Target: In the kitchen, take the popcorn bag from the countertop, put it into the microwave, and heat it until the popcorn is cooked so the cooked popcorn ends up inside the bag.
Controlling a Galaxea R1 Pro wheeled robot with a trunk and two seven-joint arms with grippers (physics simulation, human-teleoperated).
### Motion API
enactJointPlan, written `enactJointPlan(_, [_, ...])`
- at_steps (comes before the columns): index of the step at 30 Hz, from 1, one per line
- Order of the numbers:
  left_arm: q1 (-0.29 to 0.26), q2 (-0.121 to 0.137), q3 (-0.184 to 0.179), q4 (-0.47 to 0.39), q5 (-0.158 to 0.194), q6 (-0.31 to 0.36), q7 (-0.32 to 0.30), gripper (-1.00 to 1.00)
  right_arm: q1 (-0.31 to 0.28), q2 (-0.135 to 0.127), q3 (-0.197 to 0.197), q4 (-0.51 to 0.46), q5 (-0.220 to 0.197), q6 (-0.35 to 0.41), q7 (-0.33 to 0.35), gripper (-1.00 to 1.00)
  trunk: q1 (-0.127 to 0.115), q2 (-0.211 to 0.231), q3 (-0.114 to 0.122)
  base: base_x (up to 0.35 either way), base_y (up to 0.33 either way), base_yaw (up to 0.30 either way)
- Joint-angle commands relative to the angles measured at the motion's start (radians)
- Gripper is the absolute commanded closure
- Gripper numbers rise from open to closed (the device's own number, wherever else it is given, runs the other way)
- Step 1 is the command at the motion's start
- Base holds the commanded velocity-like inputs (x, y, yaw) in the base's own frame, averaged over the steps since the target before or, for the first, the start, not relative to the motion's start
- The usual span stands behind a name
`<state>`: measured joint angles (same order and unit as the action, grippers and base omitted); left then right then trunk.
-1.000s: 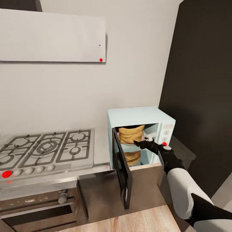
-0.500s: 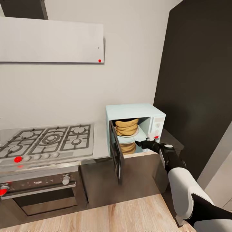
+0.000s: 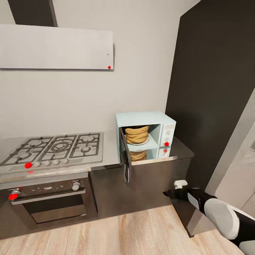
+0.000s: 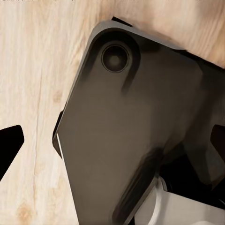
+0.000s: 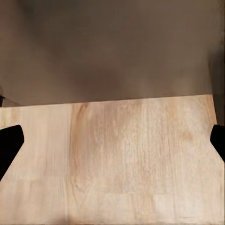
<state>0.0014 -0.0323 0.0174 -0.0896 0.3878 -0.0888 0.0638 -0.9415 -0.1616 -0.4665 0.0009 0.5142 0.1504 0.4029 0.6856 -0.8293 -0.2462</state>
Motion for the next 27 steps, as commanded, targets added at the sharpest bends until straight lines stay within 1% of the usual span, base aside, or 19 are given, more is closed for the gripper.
enactJointPlan(1, [0.000,0.000,0.001,-0.002,0.002,-0.002,0.003,-1.00,0.008,-0.002,-0.008,0.011,0.011,-0.011,-0.015,-1.00,0.000,-0.001,-0.001,-0.016,0.000,0.000])
enactJointPlan(3, [0.000,0.002,0.001,-0.011,0.002,-0.002,0.002,-1.00,0.059,-0.004,-0.006,0.024,0.036,-0.029,-0.040,-1.00,0.000,-0.001,-0.001,-0.006,0.000,0.000])
enactJointPlan(4, [0.000,0.003,0.001,-0.035,0.002,0.001,0.001,-1.00,0.093,-0.004,-0.006,0.026,0.046,-0.032,-0.046,-1.00,0.000,-0.001,-0.001,-0.002,0.000,0.000])
enactJointPlan(6, [0.000,0.002,0.000,-0.108,0.001,0.009,-0.001,-1.00,0.156,-0.005,-0.006,0.028,0.055,-0.036,-0.052,-1.00,0.000,-0.001,-0.001,-0.001,0.000,0.000])
enactJointPlan(7, [0.000,0.002,0.000,-0.155,0.001,0.012,-0.002,-1.00,0.198,-0.005,-0.006,0.028,0.057,-0.036,-0.059,-1.00,0.000,-0.001,-0.001,0.000,0.000,0.000])
enactJointPlan(9, [0.000,0.003,0.000,-0.212,0.000,0.014,-0.002,-1.00,0.235,-0.005,-0.006,0.028,0.058,-0.035,-0.073,-1.00,0.000,-0.001,-0.001,0.000,0.000,0.000])
enactJointPlan(11, [0.000,0.002,-0.001,-0.311,-0.001,0.022,-0.001,-1.00,0.268,-0.005,-0.006,0.029,0.057,-0.034,-0.096,-1.00,0.000,-0.001,-0.001,0.000,0.000,0.000])
enactJointPlan(14, [0.000,0.000,-0.003,-0.446,-0.005,0.053,-0.001,-1.00,0.323,-0.004,-0.006,0.030,0.056,-0.030,-0.127,-1.00,0.000,-0.001,-0.001,0.000,0.000,0.000])
enactJointPlan(15, [0.000,-0.001,-0.005,-0.518,-0.007,0.067,-0.001,-1.00,0.357,0.000,-0.007,0.030,0.054,-0.032,-0.145,-1.00,0.000,-0.001,-0.001,0.000,0.000,0.000])
enactJointPlan(16, [0.000,-0.002,-0.006,-0.577,-0.008,0.088,-0.001,-1.00,0.381,0.002,-0.008,0.030,0.053,-0.033,-0.161,-1.00,0.000,-0.001,-0.001,0.000,0.000,0.000])
enactJointPlan(17, [0.000,-0.002,-0.008,-0.664,-0.009,0.135,-0.003,-1.00,0.411,0.004,-0.008,0.031,0.052,-0.034,-0.184,-1.00,0.000,-0.001,-0.001,0.000,0.000,0.000])
enactJointPlan(18, [0.000,-0.002,-0.009,-0.749,-0.008,0.197,-0.007,-1.00,0.434,0.006,-0.009,0.031,0.051,-0.036,-0.204,-1.00,0.000,-0.001,-0.001,0.000,0.000,0.000])
enactJointPlan(19, [0.000,-0.002,-0.009,-0.803,-0.006,0.240,-0.009,-1.00,0.451,0.006,-0.009,0.031,0.051,-0.037,-0.214,-1.00,0.000,-0.001,-0.001,0.000,0.000,0.000])
enactJointPlan(20, [-0.001,-0.003,-0.010,-0.922,-0.003,0.333,-0.011,-1.00,0.517,0.005,-0.009,0.031,0.051,-0.066,-0.227,-1.00,0.000,-0.001,-0.001,0.000,0.000,0.000])
enactJointPlan(21, [-0.006,-0.004,-0.010,-0.956,-0.002,0.359,-0.011,-1.00,0.544,0.003,-0.009,0.031,0.051,-0.085,-0.229,-1.00,0.000,-0.001,-0.001,0.000,0.000,0.000])
enactJointPlan(22, [-0.024,-0.005,-0.010,-0.994,-0.003,0.388,-0.011,-1.00,0.575,0.000,-0.009,0.031,0.051,-0.111,-0.233,-1.00,0.000,-0.001,-0.001,0.000,0.000,0.000])
enactJointPlan(23, [-0.046,-0.006,-0.010,-1.013,-0.003,0.403,-0.011,-1.00,0.588,0.000,-0.009,0.031,0.050,-0.122,-0.236,-1.00,0.000,-0.001,-0.001,0.000,0.000,0.000])
enactJointPlan(25, [-0.129,-0.010,-0.010,-1.034,-0.005,0.443,-0.004,-1.00,0.611,0.006,-0.009,0.032,0.050,-0.133,-0.242,-1.00,0.000,-0.001,-0.001,0.000,0.000,0.000])
enactJointPlan(27, [-0.187,-0.011,-0.011,-1.042,-0.006,0.459,-0.008,-1.00,0.629,0.011,-0.010,0.033,0.050,-0.136,-0.255,-1.00,0.000,-0.001,-0.001,0.000,0.000,0.000])
